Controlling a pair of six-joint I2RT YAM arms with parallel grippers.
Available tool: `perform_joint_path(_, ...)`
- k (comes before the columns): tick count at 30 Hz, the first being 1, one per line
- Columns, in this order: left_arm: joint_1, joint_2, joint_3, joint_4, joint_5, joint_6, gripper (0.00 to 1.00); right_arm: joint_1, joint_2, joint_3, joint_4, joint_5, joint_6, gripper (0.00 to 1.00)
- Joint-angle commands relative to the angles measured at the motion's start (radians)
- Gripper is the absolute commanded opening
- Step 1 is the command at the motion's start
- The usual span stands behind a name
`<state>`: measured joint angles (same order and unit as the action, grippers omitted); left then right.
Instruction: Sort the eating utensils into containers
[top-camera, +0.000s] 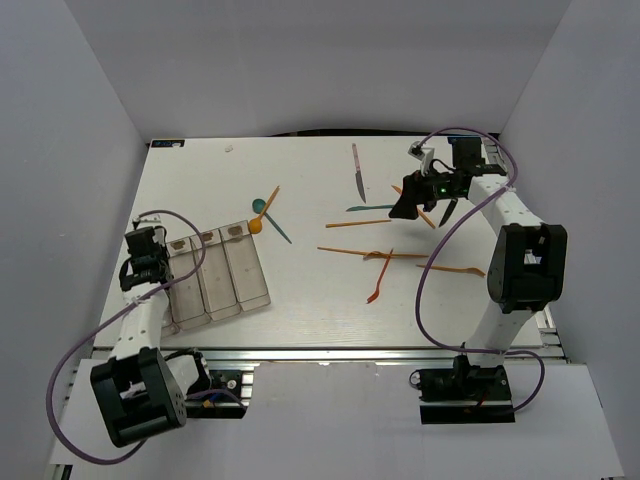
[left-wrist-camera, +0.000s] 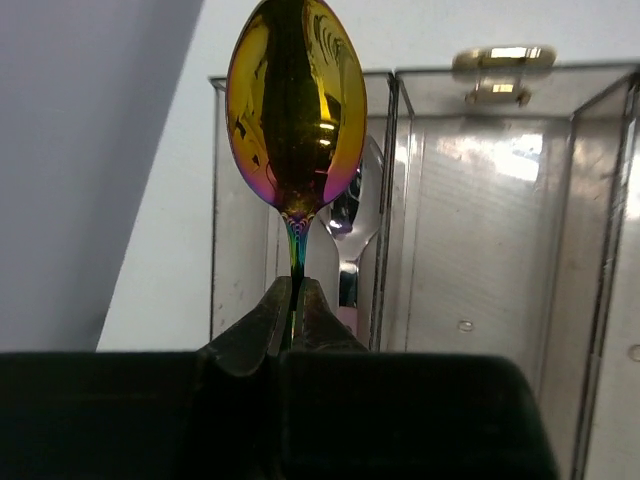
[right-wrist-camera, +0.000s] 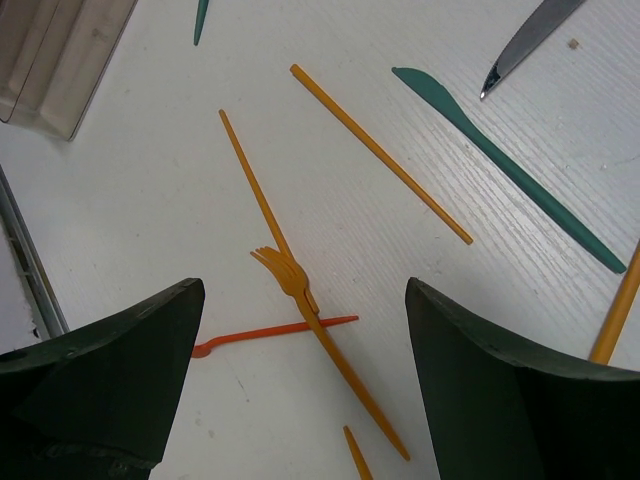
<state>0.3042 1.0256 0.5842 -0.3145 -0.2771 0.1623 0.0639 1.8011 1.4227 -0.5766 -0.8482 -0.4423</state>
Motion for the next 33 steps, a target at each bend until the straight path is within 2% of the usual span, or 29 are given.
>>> perform_joint_path(1,0.009,0.037,-0.020,0.094,0.022,0.071,0.00,-0.004,-0.031,-0.002,-0.003,-0.034,-0.027,0.88)
perform_joint_path(4,0.009,0.060,-0.017,0.091,0.041,0.063,0.00,-0.004,-0.034,0.001,-0.011,-0.034,-0.032,0.88)
perform_joint_path(5,0.010,0.060,-0.015,0.088,0.039,0.051,0.06,-0.006,-0.034,0.002,-0.012,-0.034,-0.033,0.88)
perform_joint_path(7,0.010,0.050,-0.009,0.083,0.023,0.034,0.20,-0.004,-0.031,0.007,-0.019,-0.037,-0.038,0.88)
perform_joint_path(8,0.009,0.032,-0.006,0.081,0.018,0.029,0.36,-0.004,-0.031,0.010,-0.025,-0.038,-0.044,0.88)
perform_joint_path(10,0.010,0.008,0.015,0.066,-0.011,0.011,0.58,-0.004,-0.028,0.013,-0.031,-0.048,-0.049,0.88)
perform_joint_path(11,0.009,-0.018,0.026,0.060,-0.025,-0.009,0.74,-0.004,-0.025,0.013,-0.034,-0.052,-0.053,0.88)
perform_joint_path(12,0.009,-0.030,0.037,0.039,-0.033,-0.027,0.77,-0.004,-0.023,0.016,-0.046,-0.064,-0.064,0.89)
perform_joint_path(15,0.009,-0.059,0.100,-0.026,-0.005,-0.070,0.80,0.004,-0.013,0.030,-0.074,-0.094,-0.099,0.89)
perform_joint_path(19,0.009,-0.058,0.210,-0.126,0.155,-0.139,0.80,0.074,0.012,0.094,-0.100,-0.089,-0.136,0.89)
perform_joint_path(21,0.009,-0.056,0.273,-0.164,0.240,-0.220,0.79,0.153,0.066,0.136,-0.077,-0.023,-0.121,0.88)
perform_joint_path(23,0.009,-0.064,0.322,-0.185,0.393,-0.332,0.78,0.250,0.131,0.264,-0.045,0.085,-0.093,0.88)
perform_joint_path(24,0.009,-0.070,0.334,-0.190,0.394,-0.333,0.78,0.284,0.162,0.265,-0.034,0.127,-0.076,0.88)
perform_joint_path(25,0.009,-0.073,0.345,-0.195,0.453,-0.384,0.78,0.313,0.191,0.353,-0.026,0.209,-0.059,0.88)
perform_joint_path(28,0.009,-0.099,0.368,-0.212,0.544,-0.500,0.79,0.411,0.328,0.529,0.012,0.317,0.045,0.88)
perform_joint_path(30,0.009,-0.131,0.371,-0.216,0.575,-0.559,0.80,0.468,0.395,0.562,0.093,0.342,0.112,0.88)
perform_joint_path(33,0.009,-0.174,0.371,-0.254,0.590,-0.564,0.82,0.531,0.431,0.529,0.234,0.377,0.180,0.88)
